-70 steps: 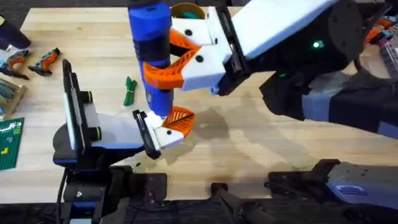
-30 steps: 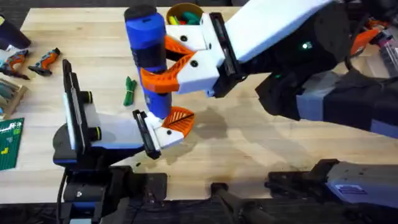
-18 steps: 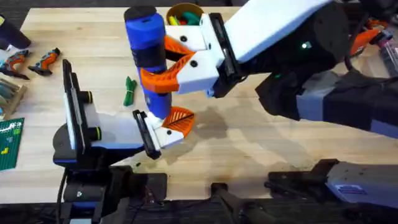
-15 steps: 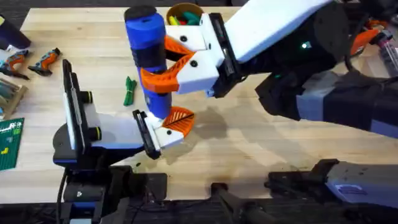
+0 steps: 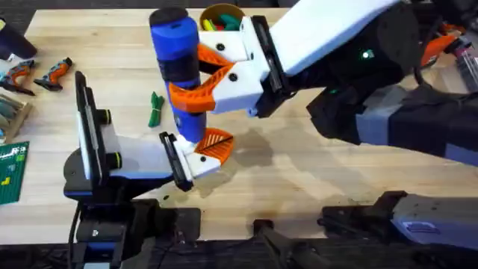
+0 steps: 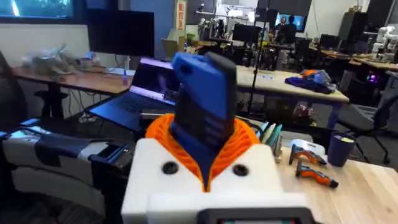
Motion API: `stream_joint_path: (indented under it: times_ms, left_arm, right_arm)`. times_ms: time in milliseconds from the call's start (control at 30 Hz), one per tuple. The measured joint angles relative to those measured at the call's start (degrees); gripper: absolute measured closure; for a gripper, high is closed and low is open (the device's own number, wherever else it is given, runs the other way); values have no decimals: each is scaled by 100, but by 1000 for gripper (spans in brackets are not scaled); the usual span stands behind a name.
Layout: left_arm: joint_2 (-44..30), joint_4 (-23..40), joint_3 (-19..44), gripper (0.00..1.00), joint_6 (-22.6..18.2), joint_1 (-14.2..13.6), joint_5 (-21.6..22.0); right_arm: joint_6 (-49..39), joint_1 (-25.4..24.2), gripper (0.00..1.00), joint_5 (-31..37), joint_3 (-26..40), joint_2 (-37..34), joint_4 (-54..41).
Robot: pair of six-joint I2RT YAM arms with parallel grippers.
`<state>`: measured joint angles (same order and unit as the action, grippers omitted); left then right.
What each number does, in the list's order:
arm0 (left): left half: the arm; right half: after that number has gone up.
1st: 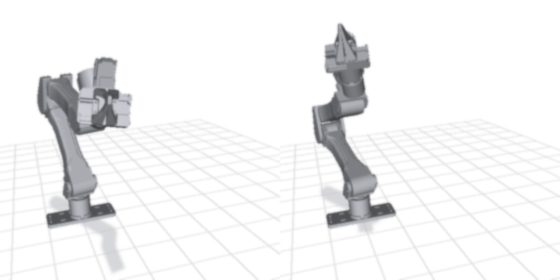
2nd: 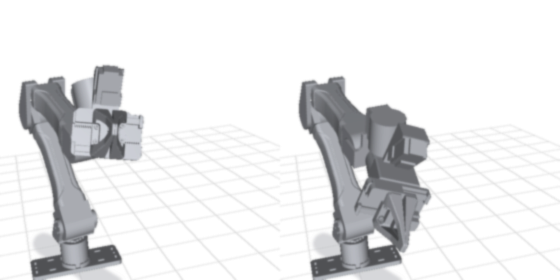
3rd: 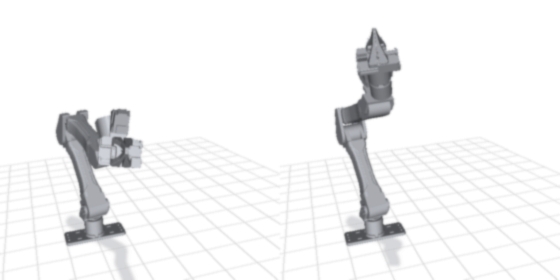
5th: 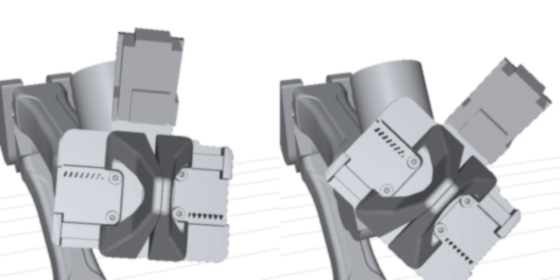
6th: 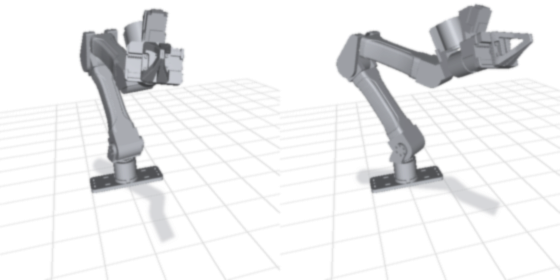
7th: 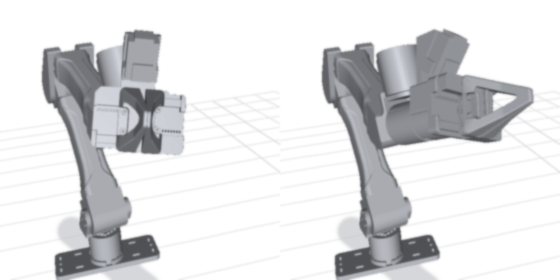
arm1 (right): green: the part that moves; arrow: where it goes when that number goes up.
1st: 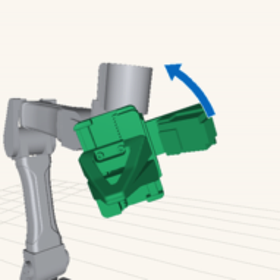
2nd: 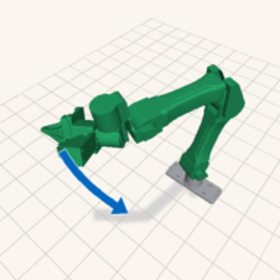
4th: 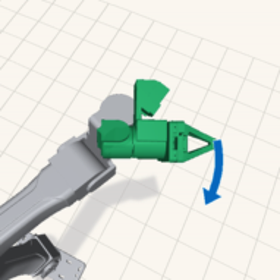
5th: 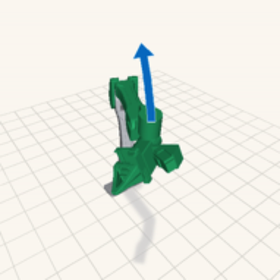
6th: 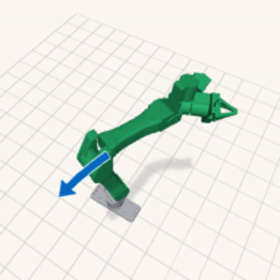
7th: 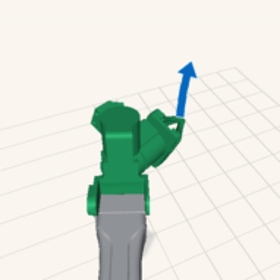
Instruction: Pick up the gripper from the table and insert it into the empty holder that is missing its gripper. Then pick up a screw, insert it into the mounting hole, and use the screwdriver to tighten it. Finally, clean up the table by picking up the vegetable and placing it into the bucket.
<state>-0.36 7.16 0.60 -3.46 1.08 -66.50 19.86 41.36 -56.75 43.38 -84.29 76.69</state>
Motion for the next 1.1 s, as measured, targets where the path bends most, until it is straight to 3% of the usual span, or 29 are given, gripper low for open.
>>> stream_joint_path:
  times_ms: [233,400,633,733,833,967,1100]
  left_arm:
    - [0,0,0,996,0,0,2]
    - [0,0,0,996,0,0,2]
    - [0,0,0,996,2,0,2]
    - [0,0,0,996,0,0,2]
    - [0,0,0,996,1,0,2]
    - [0,0,0,996,0,0,2]
    - [0,0,0,996,0,0,2]
  right_arm:
    - [-22,-2,975,-130,186,-2,-32]
    - [-23,-124,975,-527,987,-1,-639]
    - [-361,-692,975,-959,2445,0,-3315]
    - [-783,-1110,975,-861,2896,0,-5246]
    - [-1525,-1609,975,-329,3279,0,-7535]
    - [-2691,-2154,975,1078,3763,0,-10077]
    - [-3858,-2499,975,2620,4064,0,-11334]
